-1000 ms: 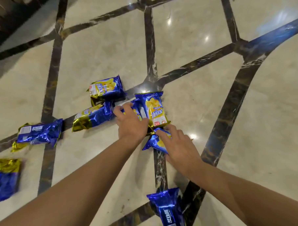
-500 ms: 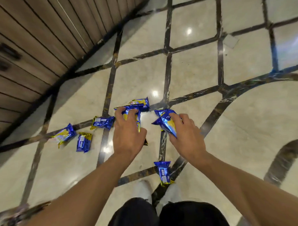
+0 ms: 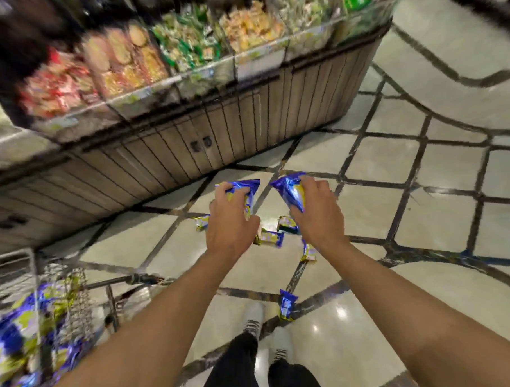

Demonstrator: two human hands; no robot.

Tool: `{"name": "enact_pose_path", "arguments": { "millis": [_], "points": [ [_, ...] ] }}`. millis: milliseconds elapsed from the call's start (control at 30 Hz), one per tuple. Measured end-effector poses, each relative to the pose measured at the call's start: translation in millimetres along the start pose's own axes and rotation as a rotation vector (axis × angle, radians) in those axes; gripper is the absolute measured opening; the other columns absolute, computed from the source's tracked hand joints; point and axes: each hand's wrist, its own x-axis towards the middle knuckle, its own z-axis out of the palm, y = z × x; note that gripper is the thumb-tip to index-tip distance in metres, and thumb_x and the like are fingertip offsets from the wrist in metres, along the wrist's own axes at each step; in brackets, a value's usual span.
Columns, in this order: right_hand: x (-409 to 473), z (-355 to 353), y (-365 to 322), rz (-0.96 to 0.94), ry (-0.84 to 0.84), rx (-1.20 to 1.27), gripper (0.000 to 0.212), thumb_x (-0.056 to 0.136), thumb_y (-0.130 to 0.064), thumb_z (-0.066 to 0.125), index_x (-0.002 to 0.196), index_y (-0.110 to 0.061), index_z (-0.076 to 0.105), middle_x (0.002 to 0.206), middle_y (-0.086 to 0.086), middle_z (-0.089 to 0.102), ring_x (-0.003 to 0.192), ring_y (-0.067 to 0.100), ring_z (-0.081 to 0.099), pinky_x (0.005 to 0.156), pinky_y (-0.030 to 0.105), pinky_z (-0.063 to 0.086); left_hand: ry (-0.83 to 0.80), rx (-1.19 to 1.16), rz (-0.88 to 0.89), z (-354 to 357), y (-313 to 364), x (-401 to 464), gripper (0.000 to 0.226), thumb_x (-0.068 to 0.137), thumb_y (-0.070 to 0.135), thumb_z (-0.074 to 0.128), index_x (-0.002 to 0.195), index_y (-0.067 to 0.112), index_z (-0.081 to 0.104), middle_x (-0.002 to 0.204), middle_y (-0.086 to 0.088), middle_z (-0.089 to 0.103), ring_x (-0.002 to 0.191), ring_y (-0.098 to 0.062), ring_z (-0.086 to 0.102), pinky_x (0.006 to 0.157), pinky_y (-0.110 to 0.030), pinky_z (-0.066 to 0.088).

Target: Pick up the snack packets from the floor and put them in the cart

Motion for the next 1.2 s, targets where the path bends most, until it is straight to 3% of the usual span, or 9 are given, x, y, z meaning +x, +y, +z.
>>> {"name": "enact_pose_path", "arguments": {
  "millis": [167,400,700,867,967,1200],
  "points": [
    [-15.5,1.5,-52.4,-0.208,-0.028,0.049,0.057,0.081,-0.026,0.067,0.132,-0.024,0.042,0.122,0.007,0.049,0.109,0.030,0.050,0.076,0.039,0.047,0.175,0.005,-0.118,-49.0,-26.2,-52.4,0.055,0.078,0.025,0.065,0.131,0.024,0.051,0.139,-0.002,0.032,0.114,-0.029,0.047,0.086,-0.044,0.052],
    [-66.3,26.3,-132.1,-0.381,-0.139,0.105,0.060,0.081,-0.027,0.066,0.135,-0.025,0.041,0.121,0.007,0.049,0.109,0.027,0.049,0.076,0.037,0.046,0.302,-0.036,-0.301,-98.1,-81.2,-133.3,0.056,0.079,0.029,0.062,0.133,0.026,0.049,0.139,0.001,0.031,0.114,-0.028,0.048,0.085,-0.047,0.052],
    [-166.5,73.6,-280.4,-0.642,-0.281,0.156,0.058,0.081,-0.028,0.066,0.133,-0.025,0.041,0.118,0.007,0.048,0.105,0.027,0.051,0.080,0.042,0.050,0.537,-0.050,-0.545,-189.6,-175.0,-257.3,0.056,0.078,0.027,0.066,0.133,0.024,0.053,0.141,-0.002,0.034,0.118,-0.026,0.050,0.090,-0.041,0.049],
    [-239.3,113.3,-361.0,-0.743,-0.345,0.130,0.061,0.078,-0.028,0.067,0.134,-0.025,0.042,0.119,0.007,0.049,0.106,0.029,0.052,0.083,0.043,0.049,0.599,-0.040,-0.634,-239.8,-241.6,-328.0,0.056,0.076,0.028,0.064,0.131,0.028,0.052,0.142,0.000,0.032,0.115,-0.028,0.052,0.084,-0.045,0.050],
    [-282.2,139.1,-401.7,-0.790,-0.386,0.131,0.063,0.077,-0.027,0.068,0.135,-0.024,0.043,0.121,0.010,0.051,0.110,0.031,0.052,0.088,0.043,0.048,0.617,-0.038,-0.671,-264.6,-286.2,-364.7,0.056,0.076,0.029,0.064,0.130,0.028,0.052,0.142,0.001,0.032,0.118,-0.028,0.049,0.088,-0.045,0.049],
    [-352.0,196.2,-484.4,-0.812,-0.404,0.131,0.061,0.079,-0.029,0.069,0.134,-0.027,0.043,0.119,0.007,0.051,0.108,0.026,0.053,0.081,0.037,0.046,0.655,-0.038,-0.727,-309.5,-373.6,-423.1,0.055,0.078,0.028,0.066,0.132,0.025,0.053,0.144,0.002,0.033,0.119,-0.027,0.049,0.092,-0.047,0.049]
  ]
}}
